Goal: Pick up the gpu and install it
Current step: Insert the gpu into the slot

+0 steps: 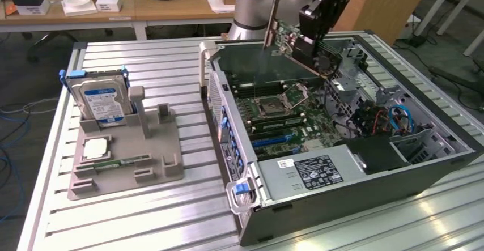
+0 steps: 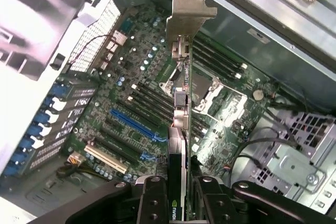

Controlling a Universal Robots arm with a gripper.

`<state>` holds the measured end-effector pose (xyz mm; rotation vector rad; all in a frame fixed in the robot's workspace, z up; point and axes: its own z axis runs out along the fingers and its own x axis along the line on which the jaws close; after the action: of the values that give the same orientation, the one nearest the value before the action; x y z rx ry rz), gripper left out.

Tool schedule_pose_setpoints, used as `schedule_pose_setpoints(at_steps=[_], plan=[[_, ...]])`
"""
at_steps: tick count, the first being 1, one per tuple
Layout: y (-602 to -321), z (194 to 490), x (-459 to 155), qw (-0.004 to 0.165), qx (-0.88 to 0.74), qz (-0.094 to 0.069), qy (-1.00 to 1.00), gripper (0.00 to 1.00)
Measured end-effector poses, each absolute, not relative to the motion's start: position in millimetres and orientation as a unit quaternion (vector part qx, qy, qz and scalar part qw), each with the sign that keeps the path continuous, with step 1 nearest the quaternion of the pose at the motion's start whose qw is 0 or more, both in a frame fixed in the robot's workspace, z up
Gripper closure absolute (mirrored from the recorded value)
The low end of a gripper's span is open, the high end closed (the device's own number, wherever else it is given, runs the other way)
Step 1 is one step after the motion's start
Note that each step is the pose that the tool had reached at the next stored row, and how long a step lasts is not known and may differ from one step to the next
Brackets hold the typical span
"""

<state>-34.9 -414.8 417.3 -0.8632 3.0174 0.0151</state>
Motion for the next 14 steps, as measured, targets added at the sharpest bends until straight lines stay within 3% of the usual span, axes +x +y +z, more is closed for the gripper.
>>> schedule_pose_setpoints(at_steps=[14], plan=[[-414.8, 414.9, -34.9, 0.001, -0.385, 0.005, 0.923, 0.74]])
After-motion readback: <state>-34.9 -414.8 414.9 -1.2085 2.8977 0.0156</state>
